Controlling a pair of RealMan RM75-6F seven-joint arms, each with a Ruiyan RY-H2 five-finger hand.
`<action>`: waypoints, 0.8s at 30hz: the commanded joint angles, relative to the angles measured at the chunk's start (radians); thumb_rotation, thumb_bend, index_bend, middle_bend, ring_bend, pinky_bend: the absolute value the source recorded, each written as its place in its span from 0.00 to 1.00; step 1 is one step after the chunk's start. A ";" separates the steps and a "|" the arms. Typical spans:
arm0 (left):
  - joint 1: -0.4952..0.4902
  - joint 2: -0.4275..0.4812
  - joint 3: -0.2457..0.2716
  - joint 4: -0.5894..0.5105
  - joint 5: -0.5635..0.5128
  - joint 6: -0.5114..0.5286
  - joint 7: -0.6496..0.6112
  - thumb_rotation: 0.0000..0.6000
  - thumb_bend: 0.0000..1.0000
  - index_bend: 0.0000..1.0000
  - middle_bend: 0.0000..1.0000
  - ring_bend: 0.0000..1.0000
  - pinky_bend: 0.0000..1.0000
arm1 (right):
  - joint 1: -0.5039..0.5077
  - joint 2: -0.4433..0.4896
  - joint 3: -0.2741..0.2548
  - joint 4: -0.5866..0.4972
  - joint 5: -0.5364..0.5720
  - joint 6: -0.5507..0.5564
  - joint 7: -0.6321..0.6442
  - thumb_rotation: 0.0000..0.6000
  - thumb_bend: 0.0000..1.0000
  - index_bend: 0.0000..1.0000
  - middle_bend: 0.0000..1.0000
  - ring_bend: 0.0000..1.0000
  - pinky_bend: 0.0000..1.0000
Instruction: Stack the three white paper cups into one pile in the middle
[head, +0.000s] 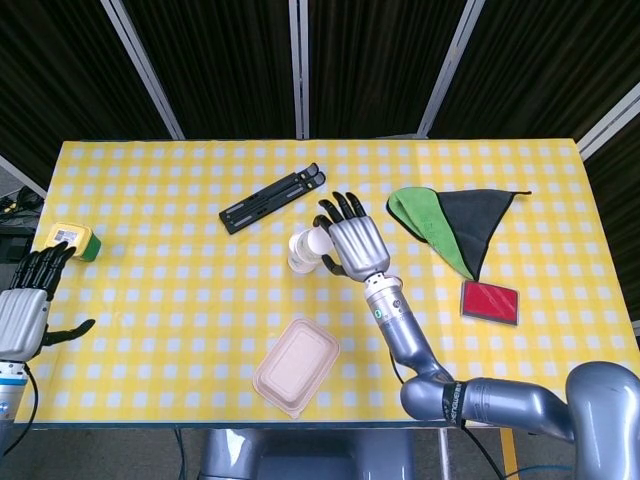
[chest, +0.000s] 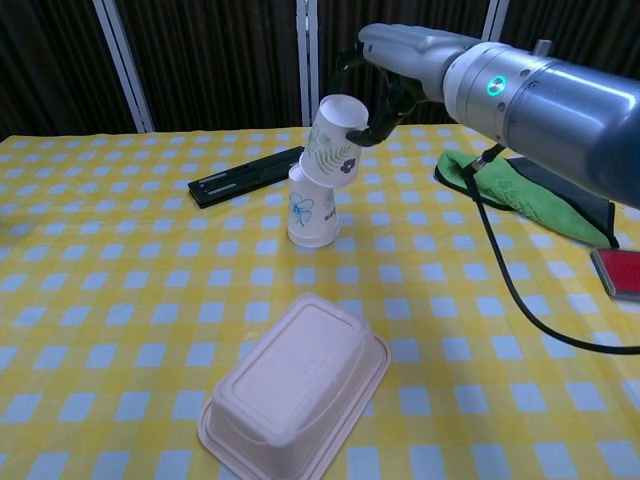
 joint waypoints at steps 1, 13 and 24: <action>0.000 0.001 -0.001 0.001 0.002 -0.002 -0.004 1.00 0.06 0.00 0.00 0.00 0.00 | 0.012 -0.022 -0.007 0.028 0.009 -0.012 0.006 1.00 0.26 0.48 0.13 0.00 0.00; -0.001 0.002 -0.006 0.002 -0.009 -0.016 -0.001 1.00 0.06 0.00 0.00 0.00 0.00 | 0.038 -0.075 0.003 0.116 -0.002 -0.028 0.054 1.00 0.26 0.48 0.13 0.00 0.00; -0.006 0.005 -0.004 -0.002 -0.025 -0.046 0.016 1.00 0.06 0.00 0.00 0.00 0.00 | 0.059 -0.103 0.006 0.200 -0.003 -0.050 0.059 1.00 0.14 0.34 0.06 0.00 0.00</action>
